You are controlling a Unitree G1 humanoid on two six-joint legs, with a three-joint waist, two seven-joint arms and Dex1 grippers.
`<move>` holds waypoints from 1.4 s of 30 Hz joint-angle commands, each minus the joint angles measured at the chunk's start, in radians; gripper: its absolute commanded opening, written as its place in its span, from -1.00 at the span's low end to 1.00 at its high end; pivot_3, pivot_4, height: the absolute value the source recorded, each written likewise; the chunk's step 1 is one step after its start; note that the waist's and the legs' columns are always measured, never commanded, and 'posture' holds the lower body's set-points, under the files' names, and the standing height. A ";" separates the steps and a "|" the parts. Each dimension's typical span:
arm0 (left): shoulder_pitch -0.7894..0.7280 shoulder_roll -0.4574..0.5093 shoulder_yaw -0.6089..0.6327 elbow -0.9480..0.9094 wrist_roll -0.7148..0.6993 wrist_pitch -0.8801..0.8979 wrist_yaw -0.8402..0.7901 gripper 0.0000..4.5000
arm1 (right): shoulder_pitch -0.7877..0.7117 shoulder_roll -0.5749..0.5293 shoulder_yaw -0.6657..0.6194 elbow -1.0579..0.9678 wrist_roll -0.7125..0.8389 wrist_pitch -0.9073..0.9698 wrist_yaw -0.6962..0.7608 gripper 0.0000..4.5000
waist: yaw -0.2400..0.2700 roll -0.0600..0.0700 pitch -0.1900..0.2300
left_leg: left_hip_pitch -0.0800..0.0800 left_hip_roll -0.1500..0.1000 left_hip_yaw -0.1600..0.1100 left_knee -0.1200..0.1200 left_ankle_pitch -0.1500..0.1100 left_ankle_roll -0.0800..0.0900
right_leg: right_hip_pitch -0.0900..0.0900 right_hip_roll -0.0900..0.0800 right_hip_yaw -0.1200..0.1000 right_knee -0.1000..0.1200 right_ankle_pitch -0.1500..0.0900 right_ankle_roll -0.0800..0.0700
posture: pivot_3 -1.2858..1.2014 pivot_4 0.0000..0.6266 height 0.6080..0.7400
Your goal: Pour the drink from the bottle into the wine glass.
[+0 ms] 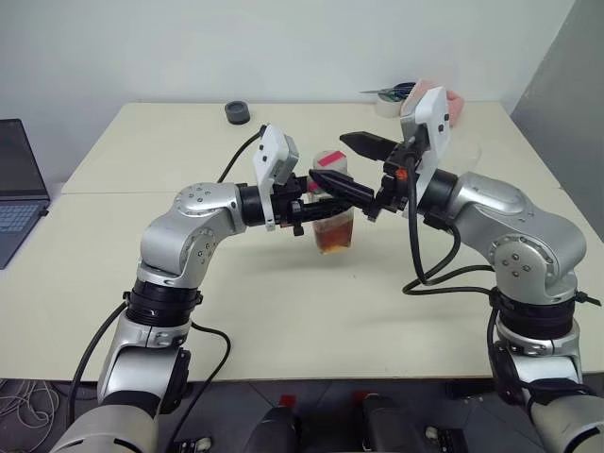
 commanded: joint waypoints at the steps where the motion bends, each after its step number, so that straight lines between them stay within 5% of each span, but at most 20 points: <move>1: -0.013 -0.002 0.024 -0.053 -0.013 -0.018 0.006 -0.16 | -0.003 -0.008 -0.011 -0.031 0.007 -0.016 0.008 0.83 | 0.000 0.000 0.000 | 0.000 0.000 0.000 0.000 0.000 0.000 | 0.000 0.000 0.000 0.000 0.000 0.000 | 0.03 -0.52 1.00; 9: -0.016 0.001 0.031 -0.058 -0.019 -0.008 0.010 -0.16 | 0.002 -0.021 -0.007 -0.039 0.034 -0.006 0.035 -0.19 | 0.000 0.000 0.000 | 0.000 0.000 0.000 0.000 0.000 0.000 | 0.000 0.000 0.000 0.000 0.000 0.000 | 0.03 -0.52 1.00; 18: -0.020 0.020 0.033 -0.100 -0.059 0.034 -0.022 -0.16 | -0.031 -0.037 -0.034 -0.003 0.078 -0.007 0.087 -0.19 | 0.000 0.000 0.000 | 0.000 0.000 0.000 0.000 0.000 0.000 | 0.000 0.000 0.000 0.000 0.000 0.000 | 0.03 -0.52 1.00; 30: -0.122 0.131 0.017 -0.144 -0.258 0.217 -0.269 -0.16 | -0.192 -0.114 0.035 0.166 0.126 -0.058 0.435 -0.19 | -0.003 0.000 0.000 | 0.001 0.000 0.002 0.000 0.000 0.000 | 0.001 0.001 -0.001 0.000 0.000 0.000 | 0.03 -0.52 1.00; 37: -0.161 0.112 0.032 -0.080 -0.215 0.202 -0.249 -0.16 | -0.209 -0.141 0.005 0.209 0.131 -0.048 0.469 0.92 | 0.000 -0.001 0.000 | 0.001 0.000 0.002 0.000 0.000 0.000 | 0.001 0.000 0.000 0.000 0.000 0.000 | 0.03 -0.52 1.00; 42: -0.139 0.116 0.035 -0.067 -0.180 0.170 -0.223 -0.16 | -0.160 -0.179 -0.041 0.176 0.142 -0.024 0.412 0.99 | -0.001 -0.001 0.000 | 0.001 0.001 0.002 0.000 0.000 0.000 | 0.000 0.001 0.000 0.001 0.000 0.000 | 0.03 -0.52 1.00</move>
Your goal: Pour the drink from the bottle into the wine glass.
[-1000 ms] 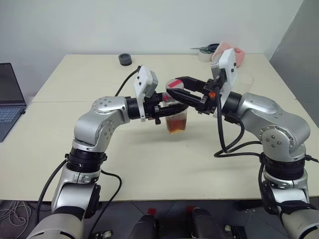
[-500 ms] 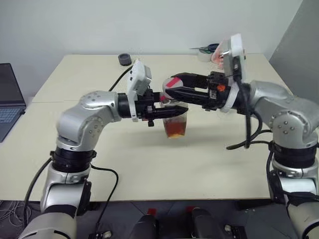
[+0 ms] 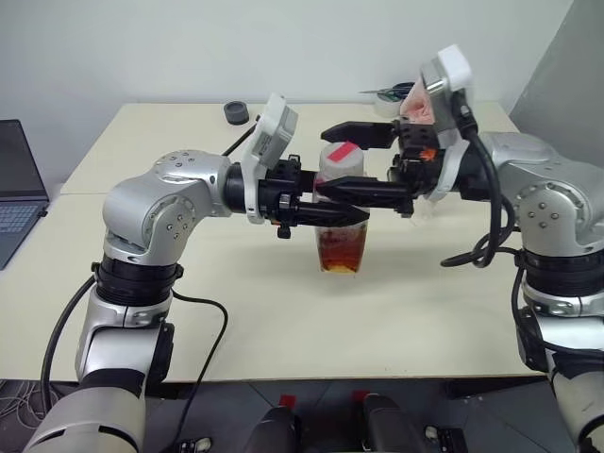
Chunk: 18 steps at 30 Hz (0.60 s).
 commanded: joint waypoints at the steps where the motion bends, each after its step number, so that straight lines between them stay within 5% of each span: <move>1: 0.010 0.009 0.028 -0.010 0.017 -0.038 0.026 -0.16 | 0.034 -0.025 -0.060 -0.059 0.008 0.016 -0.060 0.99 | 0.001 0.000 0.000 | 0.000 0.000 0.000 0.000 0.000 0.000 | 0.000 0.000 0.000 0.000 0.000 0.000 | 0.03 -0.52 1.00; 18: 0.095 -0.070 0.011 -0.025 0.117 -0.140 0.190 -0.16 | 0.119 0.060 -0.065 -0.242 0.023 0.046 -0.346 0.99 | 0.002 0.000 0.000 | 0.000 0.000 0.000 0.000 0.000 0.000 | 0.000 0.000 0.000 0.000 0.000 0.000 | 0.03 -0.52 1.00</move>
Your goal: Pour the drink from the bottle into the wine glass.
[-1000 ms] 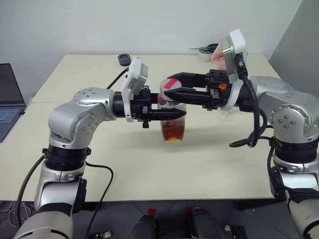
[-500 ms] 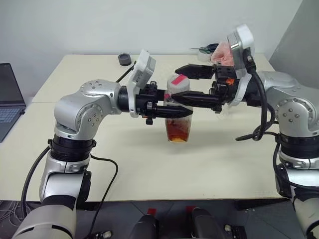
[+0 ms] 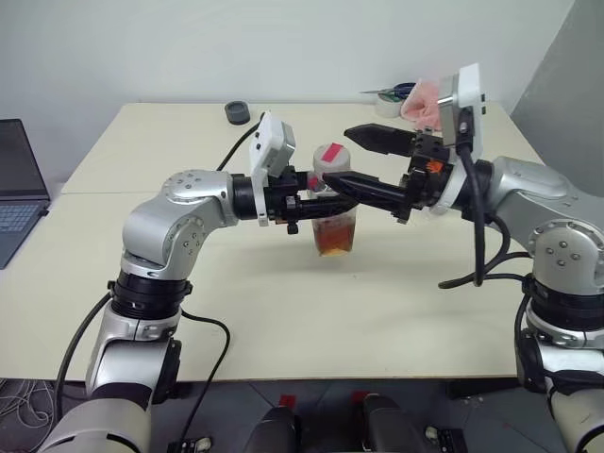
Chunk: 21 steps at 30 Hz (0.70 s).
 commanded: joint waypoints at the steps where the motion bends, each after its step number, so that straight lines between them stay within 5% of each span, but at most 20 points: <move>1: 0.001 -0.009 0.011 -0.048 -0.001 -0.023 0.016 -0.16 | -0.011 0.010 0.007 -0.020 -0.026 -0.037 -0.024 0.99 | 0.000 0.000 0.000 | 0.000 0.000 0.000 0.000 0.000 0.000 | 0.000 0.000 0.000 0.000 0.000 0.000 | 0.03 -0.52 1.00; 21: 0.005 -0.011 0.013 -0.063 -0.009 -0.014 0.020 -0.16 | -0.012 -0.005 0.018 0.026 -0.116 -0.080 -0.014 0.99 | 0.000 0.000 0.000 | 0.000 0.000 0.000 0.000 0.000 0.000 | 0.000 0.000 0.000 0.000 0.000 0.000 | 0.03 -0.52 1.00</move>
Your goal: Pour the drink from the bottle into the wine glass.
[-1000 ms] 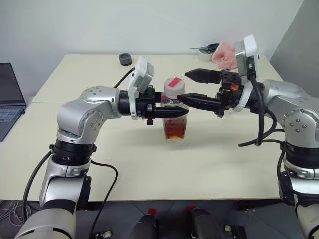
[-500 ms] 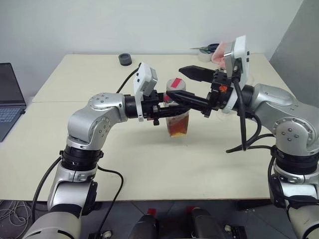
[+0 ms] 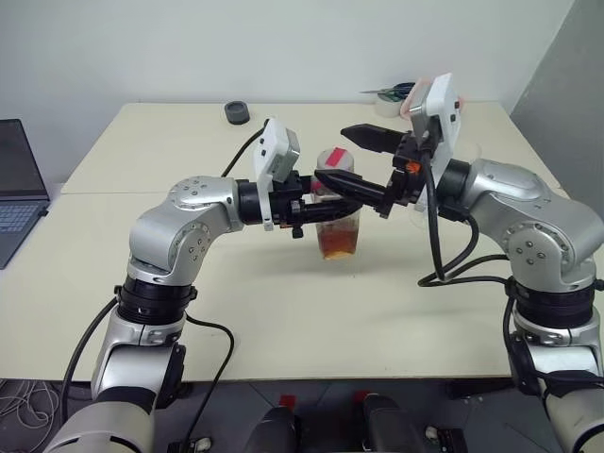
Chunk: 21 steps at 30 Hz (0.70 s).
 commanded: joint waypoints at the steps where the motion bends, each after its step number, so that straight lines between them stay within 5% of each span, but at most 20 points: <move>1: -0.013 0.002 0.014 -0.043 -0.010 -0.014 0.001 -0.16 | -0.010 -0.018 -0.060 -0.021 0.030 0.007 -0.003 0.99 | 0.000 0.000 0.000 | 0.000 0.000 0.000 0.000 0.000 0.000 | 0.000 0.000 0.000 0.000 0.000 0.000 | 0.03 -0.52 1.00; 21: -0.017 0.004 0.016 -0.040 -0.015 -0.010 0.009 -0.16 | 0.019 -0.101 -0.091 0.001 0.052 0.010 0.018 0.99 | 0.000 0.000 0.000 | 0.000 0.000 0.000 0.000 0.000 0.000 | 0.000 0.000 0.000 0.000 0.000 0.000 | 0.03 -0.52 1.00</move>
